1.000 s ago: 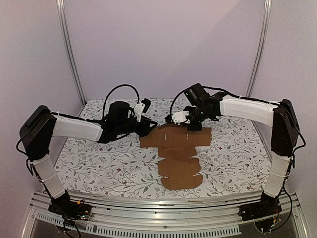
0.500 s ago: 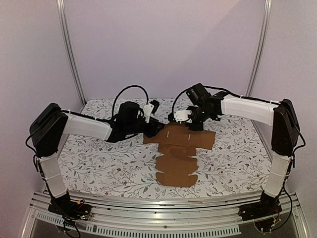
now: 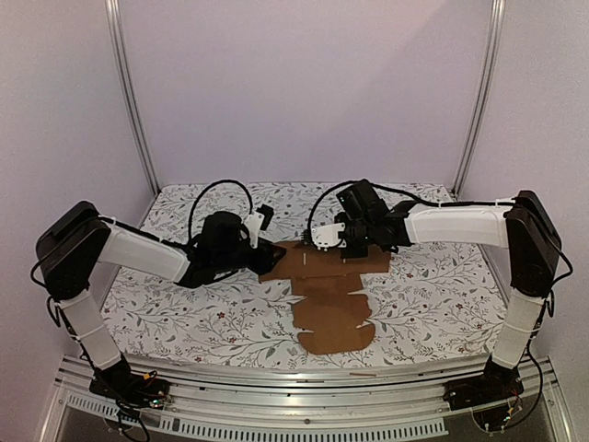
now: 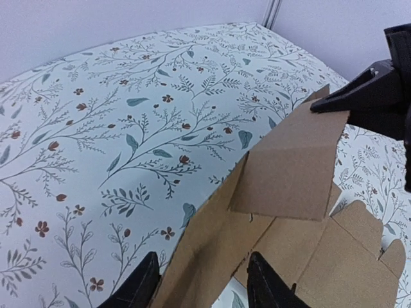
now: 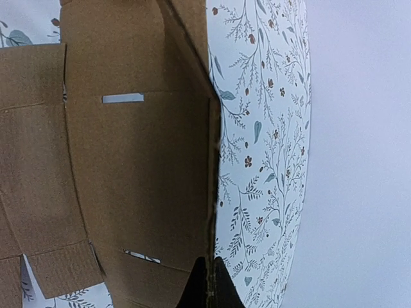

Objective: Fold the paper box

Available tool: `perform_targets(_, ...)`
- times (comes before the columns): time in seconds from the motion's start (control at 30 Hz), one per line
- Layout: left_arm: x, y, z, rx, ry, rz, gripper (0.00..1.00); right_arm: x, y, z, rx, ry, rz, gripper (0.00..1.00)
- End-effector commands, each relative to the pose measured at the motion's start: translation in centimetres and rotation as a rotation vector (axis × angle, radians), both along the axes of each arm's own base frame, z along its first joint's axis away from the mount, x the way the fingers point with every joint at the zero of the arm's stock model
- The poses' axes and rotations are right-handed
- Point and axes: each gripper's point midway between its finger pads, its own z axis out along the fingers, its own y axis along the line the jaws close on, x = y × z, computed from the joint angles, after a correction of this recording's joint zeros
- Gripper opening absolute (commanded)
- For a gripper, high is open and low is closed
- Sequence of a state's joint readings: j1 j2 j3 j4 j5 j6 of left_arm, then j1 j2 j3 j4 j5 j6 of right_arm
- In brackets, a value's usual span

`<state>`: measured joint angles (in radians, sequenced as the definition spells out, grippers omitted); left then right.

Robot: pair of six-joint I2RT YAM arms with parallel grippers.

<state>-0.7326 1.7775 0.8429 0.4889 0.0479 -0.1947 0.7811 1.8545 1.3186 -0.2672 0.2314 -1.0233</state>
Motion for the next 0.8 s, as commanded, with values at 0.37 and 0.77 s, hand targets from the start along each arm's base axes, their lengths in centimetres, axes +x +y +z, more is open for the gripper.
perform_targets(0.37,-3.9,1.2,0.7,-0.442,0.241,0.271,0.5,3.5,0.5,3.3,0.094,-0.128,-0.143,0.0)
perform_targets(0.77,-7.0,4.7,-1.2,-0.512,0.202,0.469,0.51,3.6,-0.1,2.3,0.06,-0.099,-0.189,0.0)
